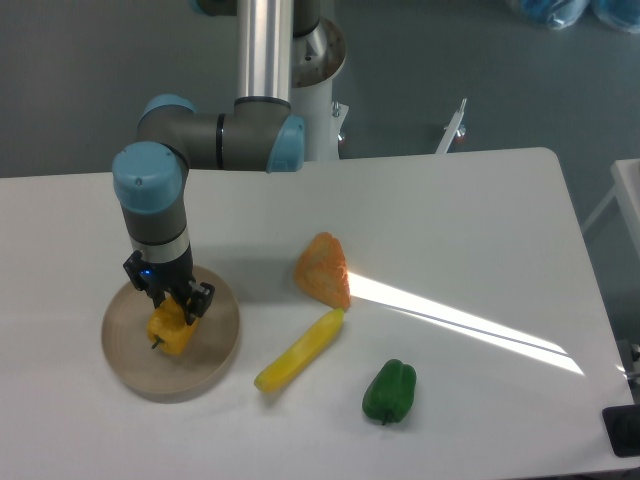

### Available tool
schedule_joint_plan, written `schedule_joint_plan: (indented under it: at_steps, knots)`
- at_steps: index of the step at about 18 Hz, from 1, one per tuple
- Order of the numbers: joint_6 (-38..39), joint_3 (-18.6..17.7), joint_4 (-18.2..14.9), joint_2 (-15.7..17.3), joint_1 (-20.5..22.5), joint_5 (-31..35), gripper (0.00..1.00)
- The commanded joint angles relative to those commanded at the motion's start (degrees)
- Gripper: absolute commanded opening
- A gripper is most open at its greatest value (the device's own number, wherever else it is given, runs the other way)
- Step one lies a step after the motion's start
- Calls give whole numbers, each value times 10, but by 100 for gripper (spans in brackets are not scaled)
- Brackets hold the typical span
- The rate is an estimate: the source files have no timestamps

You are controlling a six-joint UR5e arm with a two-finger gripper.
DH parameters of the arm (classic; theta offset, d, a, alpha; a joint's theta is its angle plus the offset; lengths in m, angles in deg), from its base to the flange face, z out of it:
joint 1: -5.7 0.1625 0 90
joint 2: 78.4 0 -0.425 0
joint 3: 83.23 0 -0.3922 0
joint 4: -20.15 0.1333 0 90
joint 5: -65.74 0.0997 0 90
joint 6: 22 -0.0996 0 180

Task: Place the yellow pepper on the plate
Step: 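Hold the pepper on the plate and open the gripper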

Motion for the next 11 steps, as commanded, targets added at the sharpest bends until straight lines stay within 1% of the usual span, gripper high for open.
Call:
schedule_joint_plan:
  at_steps: [11]
  knots:
    - [0, -6, 1, -1, 0, 0, 38]
